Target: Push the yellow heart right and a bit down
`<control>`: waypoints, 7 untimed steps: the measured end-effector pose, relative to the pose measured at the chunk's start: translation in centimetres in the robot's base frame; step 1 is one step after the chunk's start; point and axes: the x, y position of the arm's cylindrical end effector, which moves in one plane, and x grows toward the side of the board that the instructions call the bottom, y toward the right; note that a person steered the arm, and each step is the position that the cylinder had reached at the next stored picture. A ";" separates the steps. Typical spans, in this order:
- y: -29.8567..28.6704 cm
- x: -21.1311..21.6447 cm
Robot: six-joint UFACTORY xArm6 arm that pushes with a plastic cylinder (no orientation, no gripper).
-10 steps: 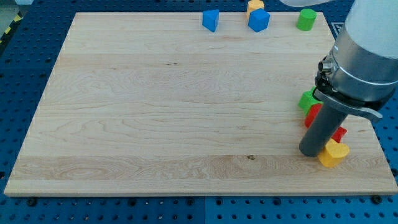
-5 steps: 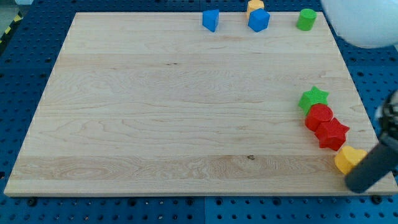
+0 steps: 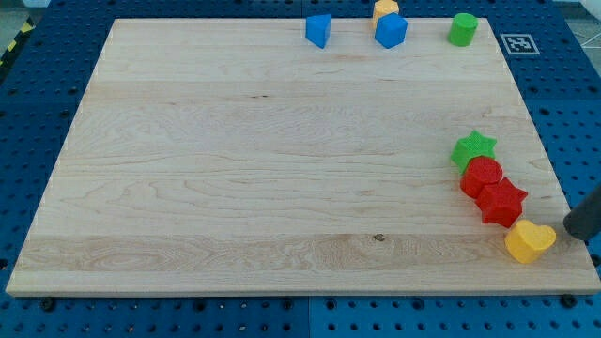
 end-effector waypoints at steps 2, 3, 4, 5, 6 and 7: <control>-2.6 -0.5; -2.9 -0.5; -3.3 -0.5; -4.2 -0.5; -5.0 -0.5; -5.9 -0.5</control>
